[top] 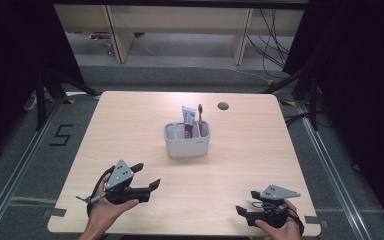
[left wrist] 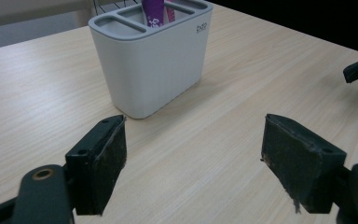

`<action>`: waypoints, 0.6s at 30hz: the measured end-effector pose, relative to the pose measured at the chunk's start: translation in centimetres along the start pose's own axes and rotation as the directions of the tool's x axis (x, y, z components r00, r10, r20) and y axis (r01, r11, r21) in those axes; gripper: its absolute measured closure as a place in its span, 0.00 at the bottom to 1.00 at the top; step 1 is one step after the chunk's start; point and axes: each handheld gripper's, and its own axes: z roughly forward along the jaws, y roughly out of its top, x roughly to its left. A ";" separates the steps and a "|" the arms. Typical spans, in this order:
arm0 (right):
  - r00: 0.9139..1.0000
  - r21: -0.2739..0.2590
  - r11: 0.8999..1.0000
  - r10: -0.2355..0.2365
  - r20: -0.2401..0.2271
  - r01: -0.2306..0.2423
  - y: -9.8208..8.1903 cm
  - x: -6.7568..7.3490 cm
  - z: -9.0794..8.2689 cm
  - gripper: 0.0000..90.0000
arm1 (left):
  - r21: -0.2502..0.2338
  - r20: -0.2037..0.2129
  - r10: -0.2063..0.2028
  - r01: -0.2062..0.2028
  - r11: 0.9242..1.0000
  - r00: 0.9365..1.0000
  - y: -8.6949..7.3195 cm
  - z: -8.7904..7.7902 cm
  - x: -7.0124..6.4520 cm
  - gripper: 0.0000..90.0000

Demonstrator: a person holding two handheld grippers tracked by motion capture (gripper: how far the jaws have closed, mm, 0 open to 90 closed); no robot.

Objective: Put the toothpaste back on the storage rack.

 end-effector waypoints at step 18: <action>1.000 -0.004 1.000 0.005 -0.002 -0.005 0.0 0.0 0.1 0.23 | 0.062 0.018 0.007 -0.008 0.998 1.000 -2.7 -1.1 -0.2 0.24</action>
